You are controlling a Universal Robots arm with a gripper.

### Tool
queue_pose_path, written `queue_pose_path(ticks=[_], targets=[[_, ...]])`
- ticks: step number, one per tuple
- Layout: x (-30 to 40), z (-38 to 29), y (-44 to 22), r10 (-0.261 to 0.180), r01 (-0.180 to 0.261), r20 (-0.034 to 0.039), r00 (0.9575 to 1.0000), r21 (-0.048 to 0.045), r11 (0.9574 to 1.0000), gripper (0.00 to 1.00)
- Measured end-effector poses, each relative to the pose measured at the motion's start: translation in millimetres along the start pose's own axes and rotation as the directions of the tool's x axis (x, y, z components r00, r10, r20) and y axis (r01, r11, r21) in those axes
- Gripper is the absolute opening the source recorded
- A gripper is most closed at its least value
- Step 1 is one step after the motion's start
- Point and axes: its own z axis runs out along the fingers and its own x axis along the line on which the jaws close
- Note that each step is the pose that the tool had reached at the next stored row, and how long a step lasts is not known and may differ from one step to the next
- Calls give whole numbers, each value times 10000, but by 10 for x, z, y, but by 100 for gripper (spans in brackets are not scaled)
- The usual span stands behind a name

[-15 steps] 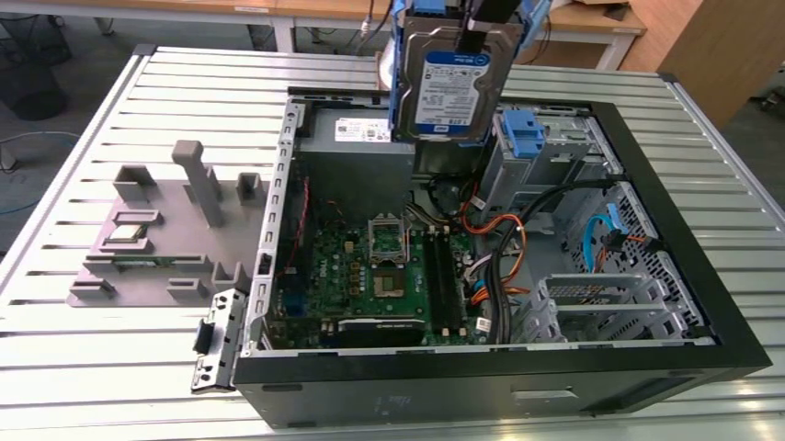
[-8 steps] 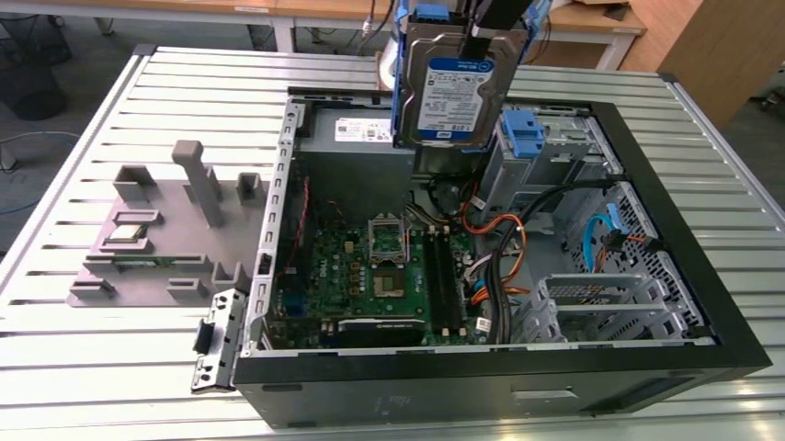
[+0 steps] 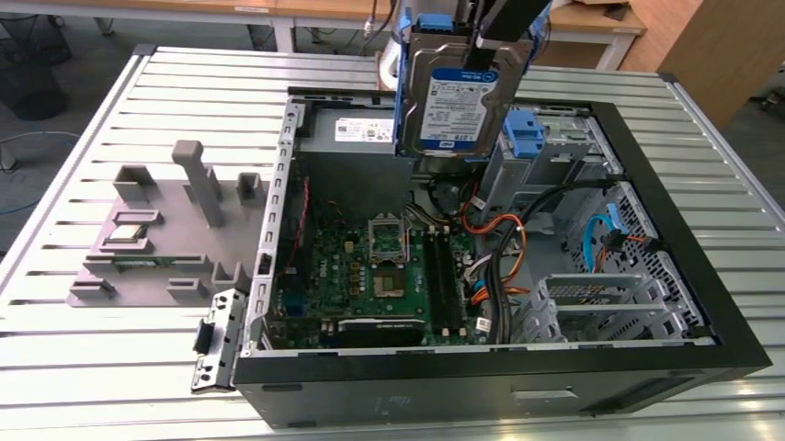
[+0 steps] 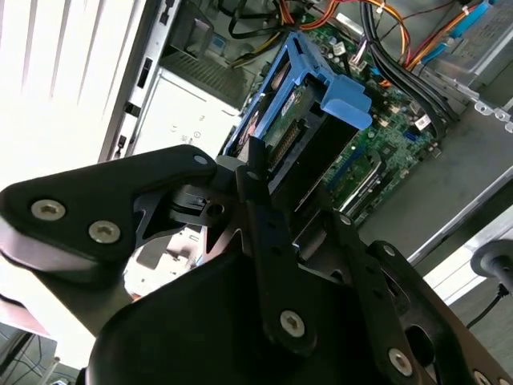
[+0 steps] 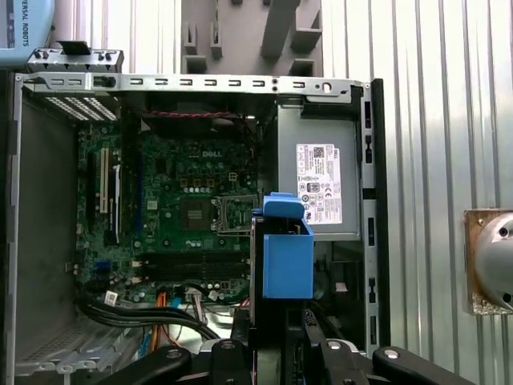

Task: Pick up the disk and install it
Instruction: 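Pick up the disk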

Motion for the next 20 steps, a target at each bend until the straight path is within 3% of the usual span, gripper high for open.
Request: queue_pose_path(ticks=[20], targets=[[337, -9, -56, 20, -20, 11, 10000, 1, 10000, 35]])
